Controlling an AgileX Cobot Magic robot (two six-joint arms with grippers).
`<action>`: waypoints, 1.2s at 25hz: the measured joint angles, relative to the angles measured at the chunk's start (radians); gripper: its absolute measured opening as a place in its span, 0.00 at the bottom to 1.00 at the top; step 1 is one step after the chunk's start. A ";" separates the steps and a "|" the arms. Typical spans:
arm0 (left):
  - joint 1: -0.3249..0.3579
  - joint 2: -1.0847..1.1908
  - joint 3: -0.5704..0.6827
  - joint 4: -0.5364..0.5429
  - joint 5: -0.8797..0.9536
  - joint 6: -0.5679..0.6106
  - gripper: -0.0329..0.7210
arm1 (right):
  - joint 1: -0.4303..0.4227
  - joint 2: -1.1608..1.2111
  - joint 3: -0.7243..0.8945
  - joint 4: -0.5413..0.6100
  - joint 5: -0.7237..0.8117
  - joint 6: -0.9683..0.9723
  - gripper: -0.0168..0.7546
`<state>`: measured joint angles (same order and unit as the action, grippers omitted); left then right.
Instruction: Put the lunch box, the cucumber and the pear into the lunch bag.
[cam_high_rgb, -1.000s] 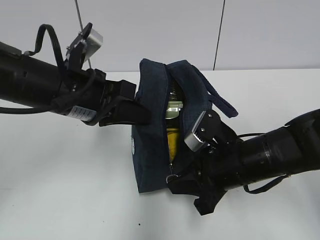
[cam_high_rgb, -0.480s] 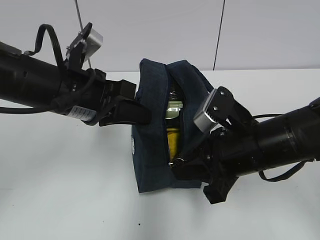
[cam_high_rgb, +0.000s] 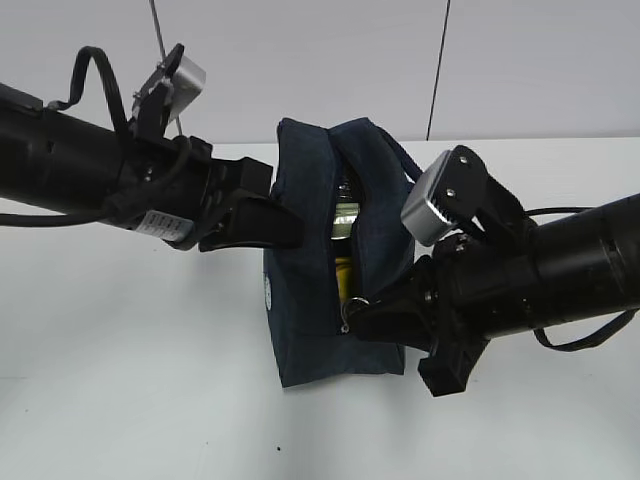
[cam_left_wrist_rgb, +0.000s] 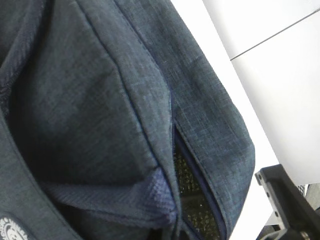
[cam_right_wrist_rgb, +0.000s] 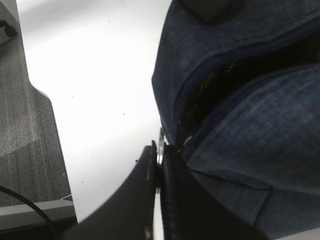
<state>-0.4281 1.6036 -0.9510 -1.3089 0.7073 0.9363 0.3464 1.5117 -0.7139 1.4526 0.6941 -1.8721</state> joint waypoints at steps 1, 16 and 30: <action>0.000 0.000 0.000 0.000 0.000 0.000 0.02 | 0.000 0.000 0.000 0.004 0.000 0.000 0.03; 0.000 0.000 0.000 -0.001 0.025 0.048 0.16 | 0.000 -0.021 -0.041 0.033 0.000 0.001 0.03; 0.000 0.000 -0.002 0.055 0.094 0.071 0.56 | 0.000 -0.021 -0.100 0.092 0.000 -0.003 0.03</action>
<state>-0.4281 1.6036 -0.9529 -1.2538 0.8017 1.0070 0.3464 1.4905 -0.8143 1.5443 0.6941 -1.8756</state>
